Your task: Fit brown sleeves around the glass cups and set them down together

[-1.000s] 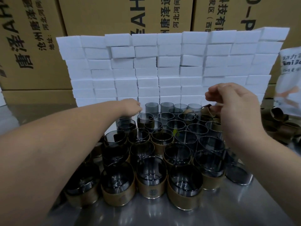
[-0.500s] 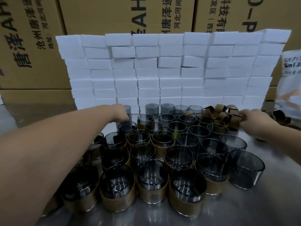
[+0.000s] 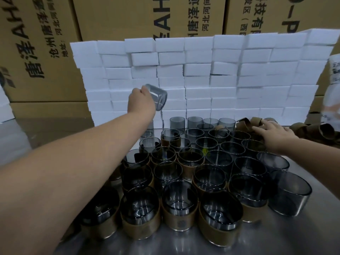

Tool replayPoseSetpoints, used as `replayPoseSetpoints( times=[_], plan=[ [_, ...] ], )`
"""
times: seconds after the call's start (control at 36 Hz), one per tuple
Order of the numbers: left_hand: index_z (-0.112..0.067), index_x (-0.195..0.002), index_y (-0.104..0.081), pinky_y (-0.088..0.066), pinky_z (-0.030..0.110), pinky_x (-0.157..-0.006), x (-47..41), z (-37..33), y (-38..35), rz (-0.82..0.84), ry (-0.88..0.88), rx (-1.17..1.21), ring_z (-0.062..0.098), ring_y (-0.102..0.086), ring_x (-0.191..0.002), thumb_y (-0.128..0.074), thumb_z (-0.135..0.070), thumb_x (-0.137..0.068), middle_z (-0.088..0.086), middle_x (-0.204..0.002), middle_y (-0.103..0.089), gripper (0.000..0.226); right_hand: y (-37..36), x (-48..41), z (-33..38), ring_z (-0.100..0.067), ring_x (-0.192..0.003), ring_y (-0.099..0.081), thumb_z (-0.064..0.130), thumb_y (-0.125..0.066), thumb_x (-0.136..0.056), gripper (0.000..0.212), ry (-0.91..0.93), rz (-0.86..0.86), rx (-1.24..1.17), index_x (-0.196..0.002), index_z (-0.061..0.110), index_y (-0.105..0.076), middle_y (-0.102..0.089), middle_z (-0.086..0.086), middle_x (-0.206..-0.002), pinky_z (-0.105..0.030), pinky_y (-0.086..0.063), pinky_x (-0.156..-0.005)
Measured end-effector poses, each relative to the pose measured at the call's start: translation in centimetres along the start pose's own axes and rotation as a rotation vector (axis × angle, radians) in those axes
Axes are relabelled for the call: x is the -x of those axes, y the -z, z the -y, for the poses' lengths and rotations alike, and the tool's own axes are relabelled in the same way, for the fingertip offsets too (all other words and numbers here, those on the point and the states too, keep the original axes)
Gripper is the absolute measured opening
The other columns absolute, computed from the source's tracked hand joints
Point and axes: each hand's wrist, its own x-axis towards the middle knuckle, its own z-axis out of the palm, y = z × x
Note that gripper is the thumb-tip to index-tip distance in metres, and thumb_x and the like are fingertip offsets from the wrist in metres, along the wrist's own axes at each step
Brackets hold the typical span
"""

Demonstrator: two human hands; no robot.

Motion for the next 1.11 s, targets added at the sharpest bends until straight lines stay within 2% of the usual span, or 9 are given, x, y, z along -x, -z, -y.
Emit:
replayPoseSetpoints(
  times=[0.14,0.25,0.36,0.44,0.58,0.67,0.81,0.92,1.11],
  plan=[
    [-0.007,-0.124,-0.048,-0.040,0.030,-0.088,2.3,-3.9,-0.4,-0.028,0.435,0.593,0.022,-0.054,-0.101,-0.024,-0.031,-0.102,0.005,-0.119,-0.056,0.040,-0.2,-1.1,0.8,-0.021,-0.146,-0.005,0.022,-0.050,-0.096,0.047,0.076,-0.044,-0.010,-0.140,0.031,-0.039,-0.009,0.000,-0.159,-0.040,-0.006,-0.115],
    [-0.013,-0.117,-0.058,-0.044,0.025,-0.054,5.2,-5.1,0.3,0.047,0.665,0.793,0.025,-0.056,-0.079,-0.032,-0.019,-0.098,0.009,-0.100,-0.059,0.033,-0.1,-1.3,0.7,-0.023,-0.142,-0.020,0.021,-0.053,-0.094,0.037,0.153,-0.048,-0.025,-0.131,0.025,-0.052,-0.020,-0.001,-0.156,-0.035,-0.020,-0.114],
    [-0.010,-0.096,-0.056,-0.047,0.024,-0.054,8.1,-5.3,0.8,0.120,0.871,0.951,0.028,-0.060,-0.086,-0.030,-0.019,-0.097,0.013,-0.102,-0.057,0.028,0.7,-1.7,-0.1,-0.028,-0.115,-0.047,0.018,-0.052,-0.092,0.021,0.146,-0.087,-0.162,-0.108,0.011,-0.062,-0.051,-0.013,-0.132,-0.037,-0.038,-0.100],
    [-0.011,-0.097,-0.053,-0.052,0.032,-0.056,9.8,-5.0,1.1,0.134,0.861,0.991,0.027,-0.056,-0.078,-0.032,-0.025,-0.099,0.014,-0.096,-0.053,0.025,2.4,-1.5,-0.4,-0.026,-0.087,-0.046,0.017,-0.050,-0.093,0.008,0.040,-0.179,-0.375,-0.088,0.010,-0.050,-0.058,-0.021,-0.108,-0.033,-0.037,-0.075],
    [-0.014,-0.113,-0.052,-0.052,0.033,-0.054,11.8,-5.0,1.9,0.204,0.769,1.011,0.023,-0.054,-0.067,-0.044,-0.058,-0.089,0.011,-0.100,-0.055,0.051,4.8,0.1,-0.2,-0.020,-0.062,-0.050,0.026,-0.069,-0.080,0.027,-0.038,-0.303,-0.644,-0.072,0.014,-0.045,-0.056,-0.009,-0.075,-0.028,-0.030,-0.049],
    [-0.016,-0.092,-0.053,-0.054,0.032,-0.054,12.8,-5.0,2.5,0.244,0.741,0.978,0.023,-0.056,-0.073,-0.054,-0.056,-0.083,0.009,-0.097,-0.055,0.040,6.3,2.1,0.9,-0.015,-0.060,-0.046,0.023,-0.064,-0.083,0.025,-0.011,-0.429,-0.713,-0.072,0.015,-0.043,-0.052,-0.007,-0.072,-0.028,-0.029,-0.049],
    [-0.015,-0.118,-0.051,-0.055,0.030,-0.054,14.5,-5.1,3.4,0.247,0.733,0.940,0.021,-0.055,-0.075,-0.058,-0.053,-0.081,0.010,-0.112,-0.055,0.054,9.0,7.2,4.1,-0.019,-0.069,-0.054,0.024,-0.039,-0.096,0.019,0.032,-0.538,-1.111,-0.097,0.012,-0.053,-0.058,-0.009,-0.084,-0.031,-0.041,-0.056],
    [-0.017,-0.119,-0.049,-0.051,0.024,-0.049,16.2,-4.5,4.0,0.234,0.704,0.881,0.018,-0.056,-0.065,-0.055,-0.054,-0.082,0.009,-0.104,-0.060,0.052,10.6,13.6,7.7,-0.009,-0.062,-0.054,0.019,-0.040,-0.093,0.022,0.106,-0.535,-1.369,-0.086,0.027,-0.059,-0.058,0.004,-0.080,-0.026,-0.038,-0.052],
    [-0.029,-0.084,-0.034,-0.047,0.027,-0.050,18.7,-3.2,4.0,0.131,0.532,0.802,0.019,-0.054,-0.070,-0.048,-0.050,-0.090,0.005,-0.093,-0.054,0.026,8.8,22.2,14.6,0.003,-0.073,-0.062,0.005,-0.049,-0.087,0.031,0.165,-0.403,-1.746,-0.080,0.031,-0.064,-0.068,0.021,-0.072,-0.005,-0.044,-0.058]
  ],
)
